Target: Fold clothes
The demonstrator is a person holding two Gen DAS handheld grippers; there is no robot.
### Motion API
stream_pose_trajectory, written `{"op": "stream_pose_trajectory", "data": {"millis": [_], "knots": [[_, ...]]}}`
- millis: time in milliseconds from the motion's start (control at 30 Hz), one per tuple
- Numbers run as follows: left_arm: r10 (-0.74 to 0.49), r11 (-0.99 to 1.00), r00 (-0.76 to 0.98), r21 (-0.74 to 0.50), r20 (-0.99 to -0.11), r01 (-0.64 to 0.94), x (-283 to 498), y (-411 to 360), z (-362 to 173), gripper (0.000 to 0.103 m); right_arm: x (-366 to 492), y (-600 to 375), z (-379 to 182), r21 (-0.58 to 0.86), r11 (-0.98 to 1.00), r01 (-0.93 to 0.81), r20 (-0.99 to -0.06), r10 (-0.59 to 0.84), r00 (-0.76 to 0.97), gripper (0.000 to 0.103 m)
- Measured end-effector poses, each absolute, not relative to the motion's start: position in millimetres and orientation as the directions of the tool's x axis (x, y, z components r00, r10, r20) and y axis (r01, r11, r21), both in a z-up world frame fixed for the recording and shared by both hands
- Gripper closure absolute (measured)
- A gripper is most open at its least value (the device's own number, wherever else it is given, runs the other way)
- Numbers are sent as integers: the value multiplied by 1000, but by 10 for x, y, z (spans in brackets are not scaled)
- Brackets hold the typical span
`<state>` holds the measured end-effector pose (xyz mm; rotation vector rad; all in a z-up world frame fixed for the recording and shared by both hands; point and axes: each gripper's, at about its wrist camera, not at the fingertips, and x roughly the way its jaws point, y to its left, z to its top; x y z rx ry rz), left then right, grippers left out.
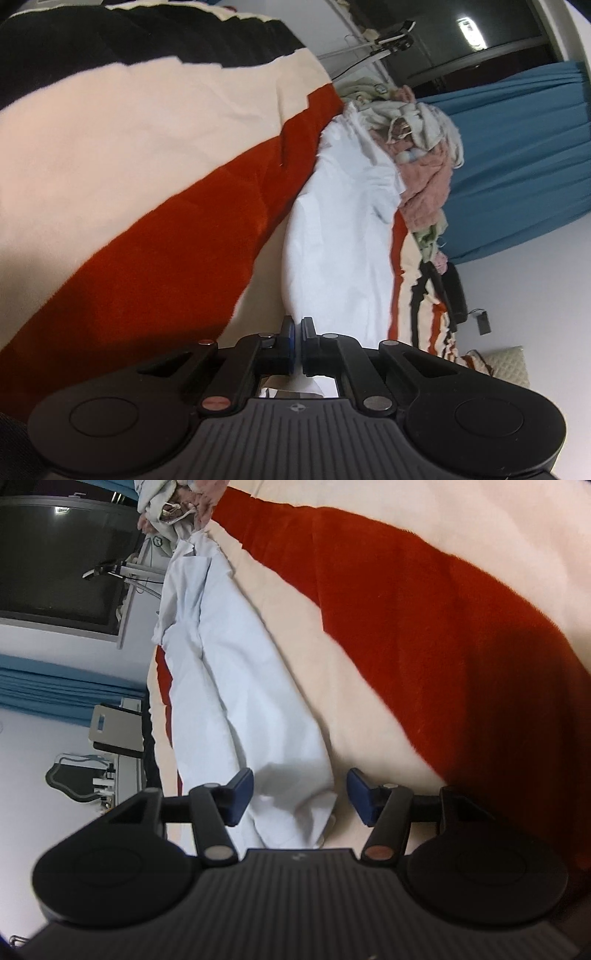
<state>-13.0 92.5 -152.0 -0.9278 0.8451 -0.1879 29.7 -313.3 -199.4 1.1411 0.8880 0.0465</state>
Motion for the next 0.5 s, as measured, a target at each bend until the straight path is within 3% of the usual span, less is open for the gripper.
{"op": "stream_pose_trajectory", "data": {"millis": [100,167,200,300,333,367,500], "knots": [[-496,625,625,-747,-603,-225,-32,875,-1618,90,334,-3071,-1962,776,507,375,-608,446,657,50],[-508,632,596,-739,-622,-233,21,831,-1687,57,347,-3034,-1939,762,537,362,-621,444,646,68],[-514,631,588,-740,-625,-234,47,815,-1718,56,353,-3024,-1937,757,546,358,-625,445,642,76],[-528,627,576,-744,-624,-231,104,774,-1771,59,361,-3035,-1946,762,547,346,-616,449,647,86],[-534,626,574,-746,-621,-226,115,759,-1775,72,353,-3050,-1938,768,545,337,-606,448,657,89],[-546,622,569,-752,-615,-217,133,739,-1778,100,335,-3066,-1919,776,540,325,-590,442,676,90],[-592,546,614,-820,-522,-171,118,771,-1641,99,231,-3081,-1700,798,547,251,-519,415,747,93]]}}
